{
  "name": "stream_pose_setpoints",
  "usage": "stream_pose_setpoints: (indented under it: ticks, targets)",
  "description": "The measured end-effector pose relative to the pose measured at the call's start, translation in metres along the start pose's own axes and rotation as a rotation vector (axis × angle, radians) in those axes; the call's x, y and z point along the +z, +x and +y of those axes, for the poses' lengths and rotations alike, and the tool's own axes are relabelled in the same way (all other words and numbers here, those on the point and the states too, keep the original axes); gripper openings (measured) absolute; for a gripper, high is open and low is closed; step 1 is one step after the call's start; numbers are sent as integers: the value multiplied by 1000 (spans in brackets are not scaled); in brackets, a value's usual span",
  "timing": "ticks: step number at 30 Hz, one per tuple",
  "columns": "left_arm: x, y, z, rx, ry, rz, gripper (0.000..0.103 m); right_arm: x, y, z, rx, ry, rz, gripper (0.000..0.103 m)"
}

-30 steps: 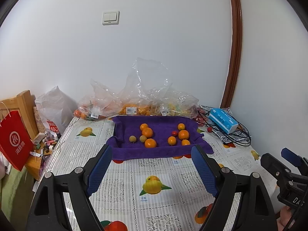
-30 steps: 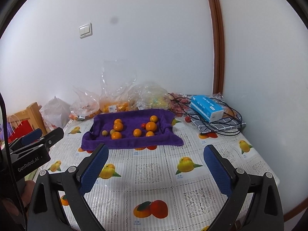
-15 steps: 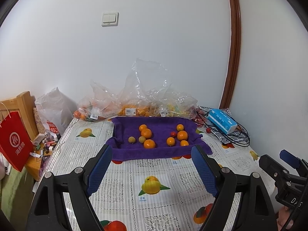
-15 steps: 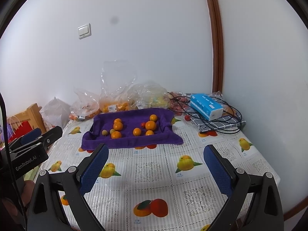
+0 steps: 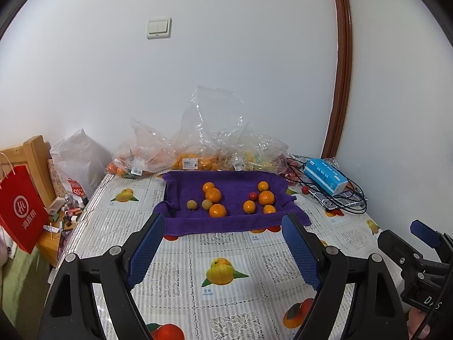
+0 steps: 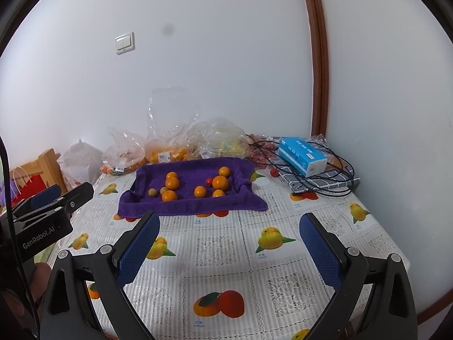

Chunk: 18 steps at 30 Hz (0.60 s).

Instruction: Organize fruits

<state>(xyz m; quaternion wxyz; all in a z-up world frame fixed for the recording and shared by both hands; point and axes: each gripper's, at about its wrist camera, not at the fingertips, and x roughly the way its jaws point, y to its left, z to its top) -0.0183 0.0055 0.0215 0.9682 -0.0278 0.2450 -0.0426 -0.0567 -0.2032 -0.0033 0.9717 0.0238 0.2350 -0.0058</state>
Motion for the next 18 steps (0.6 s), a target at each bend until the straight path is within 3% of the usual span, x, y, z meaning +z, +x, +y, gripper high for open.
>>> stream_pose_setpoints:
  ticks: [18]
  targets:
    - [2, -1, 2, -7, -2, -6, 84, 0, 0, 2, 6, -4, 3, 98]
